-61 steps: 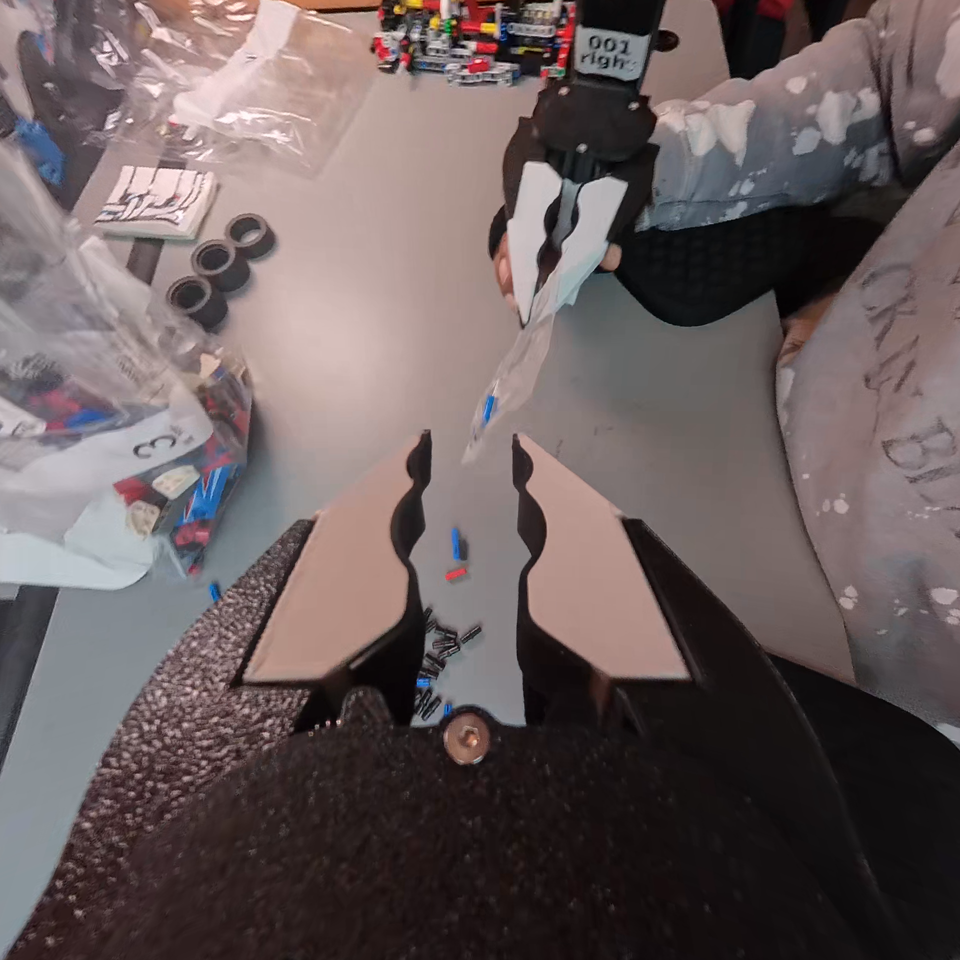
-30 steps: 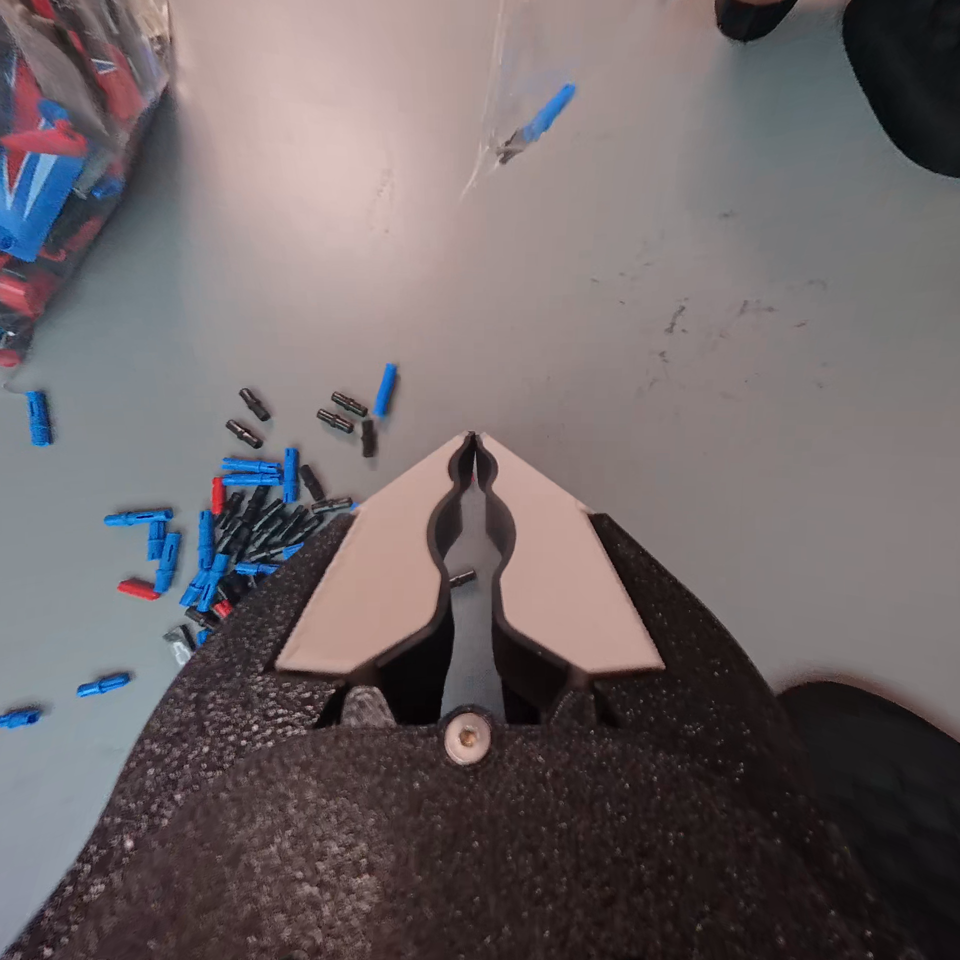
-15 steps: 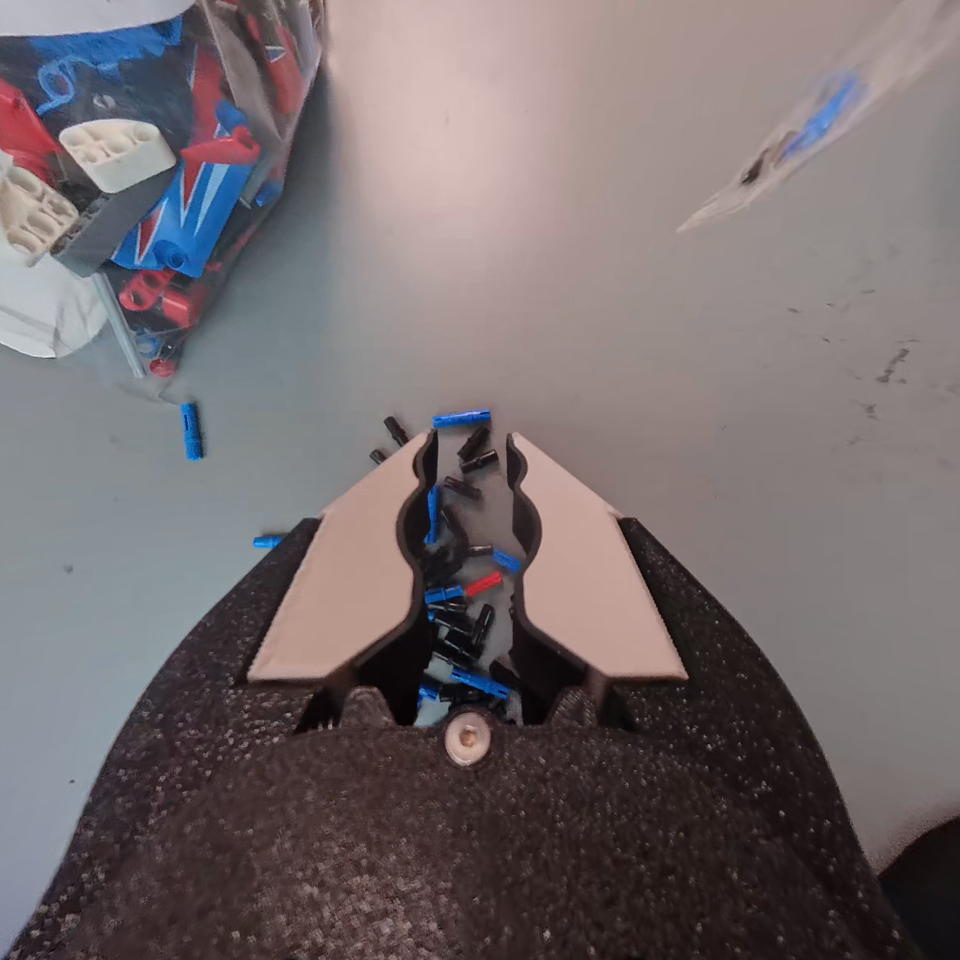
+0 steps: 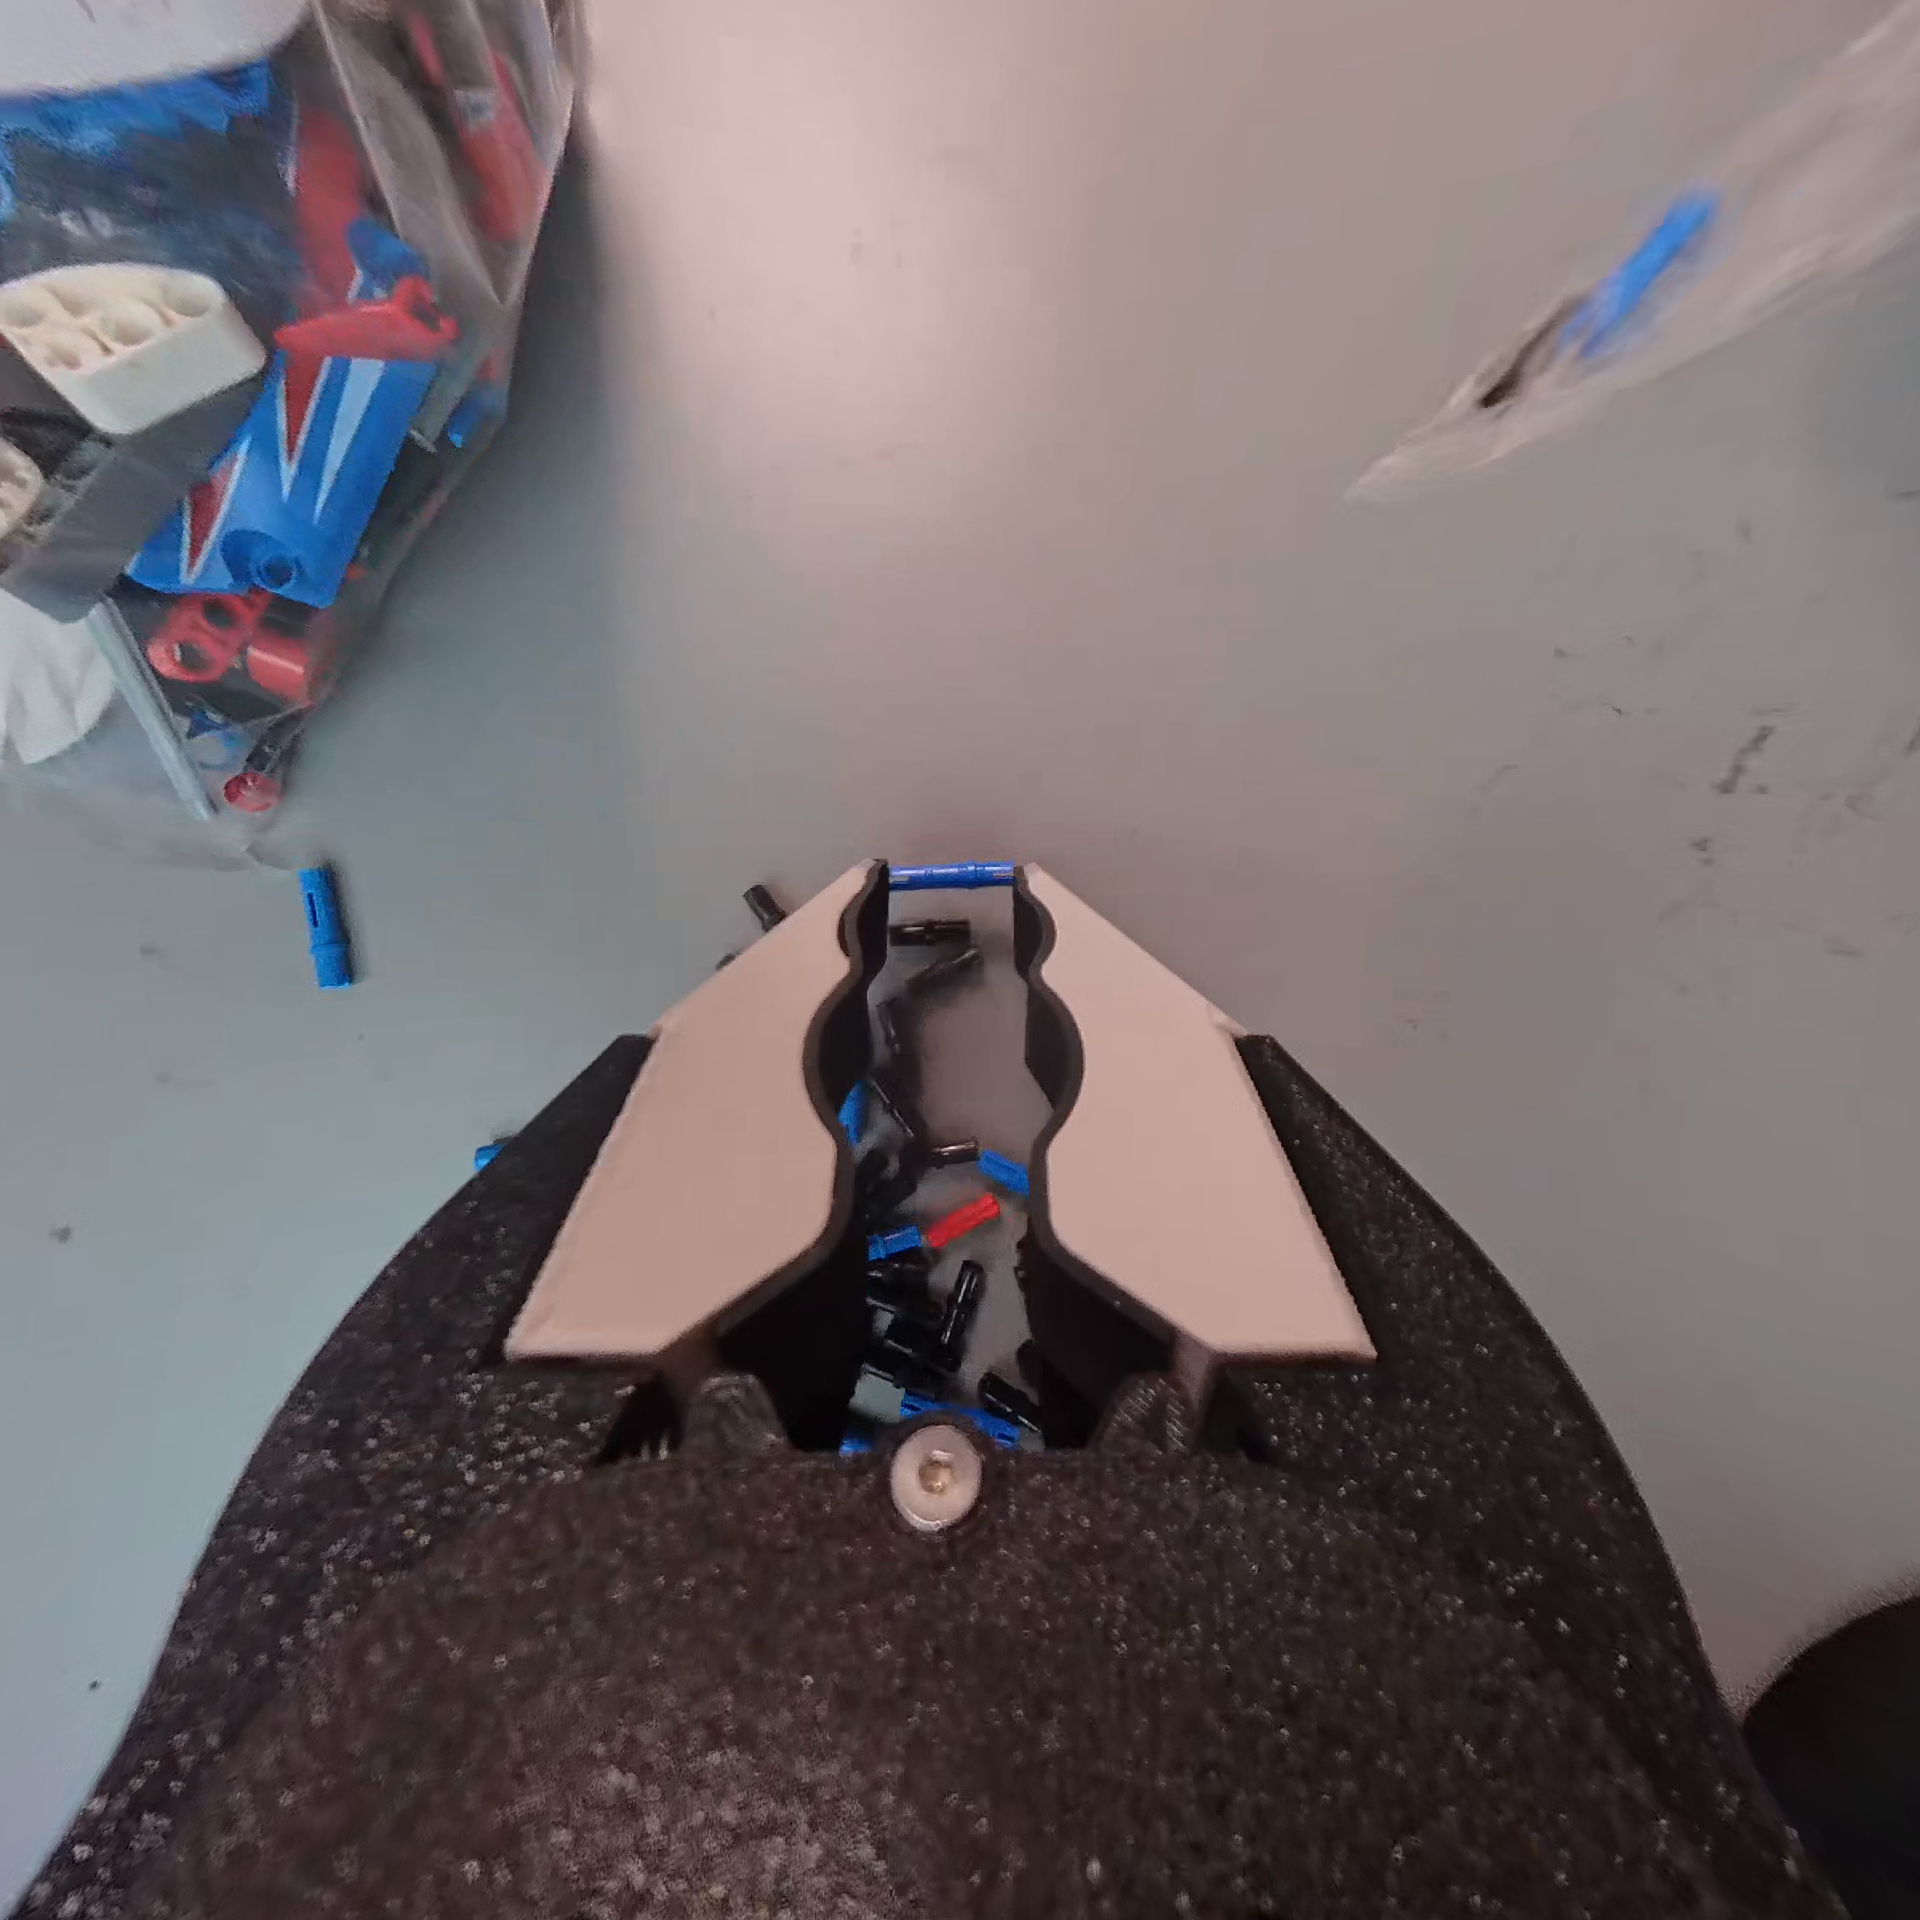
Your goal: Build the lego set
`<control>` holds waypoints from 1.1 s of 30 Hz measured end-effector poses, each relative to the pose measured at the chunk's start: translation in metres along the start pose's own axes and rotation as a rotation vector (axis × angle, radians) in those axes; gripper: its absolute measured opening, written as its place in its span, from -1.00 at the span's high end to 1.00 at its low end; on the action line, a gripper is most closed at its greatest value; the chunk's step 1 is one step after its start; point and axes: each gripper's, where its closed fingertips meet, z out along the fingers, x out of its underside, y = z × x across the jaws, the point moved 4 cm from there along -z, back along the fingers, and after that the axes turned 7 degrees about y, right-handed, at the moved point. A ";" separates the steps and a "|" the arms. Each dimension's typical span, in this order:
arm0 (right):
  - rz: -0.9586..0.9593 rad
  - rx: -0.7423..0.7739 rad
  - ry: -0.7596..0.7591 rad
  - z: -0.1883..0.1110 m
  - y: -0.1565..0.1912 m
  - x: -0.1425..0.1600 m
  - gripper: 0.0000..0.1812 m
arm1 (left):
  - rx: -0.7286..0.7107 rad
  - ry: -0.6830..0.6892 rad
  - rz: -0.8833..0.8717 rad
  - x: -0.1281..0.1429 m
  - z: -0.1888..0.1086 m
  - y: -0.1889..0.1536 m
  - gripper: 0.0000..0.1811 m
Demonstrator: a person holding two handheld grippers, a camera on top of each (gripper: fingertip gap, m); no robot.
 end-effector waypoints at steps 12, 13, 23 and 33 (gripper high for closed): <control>-0.095 0.023 0.077 0.009 0.008 0.006 1.00 | 0.256 -0.332 0.218 -0.066 -0.116 -0.089 0.74; -0.106 0.025 0.081 0.009 0.010 0.007 1.00 | 0.267 -0.308 0.204 -0.067 -0.112 -0.091 0.74; -0.180 0.046 0.093 0.011 0.017 0.006 1.00 | 0.364 -0.165 -0.006 -0.059 -0.087 -0.088 0.73; -0.366 0.089 0.121 0.015 0.027 0.009 1.00 | 0.451 -0.149 -0.239 -0.058 -0.075 -0.079 0.73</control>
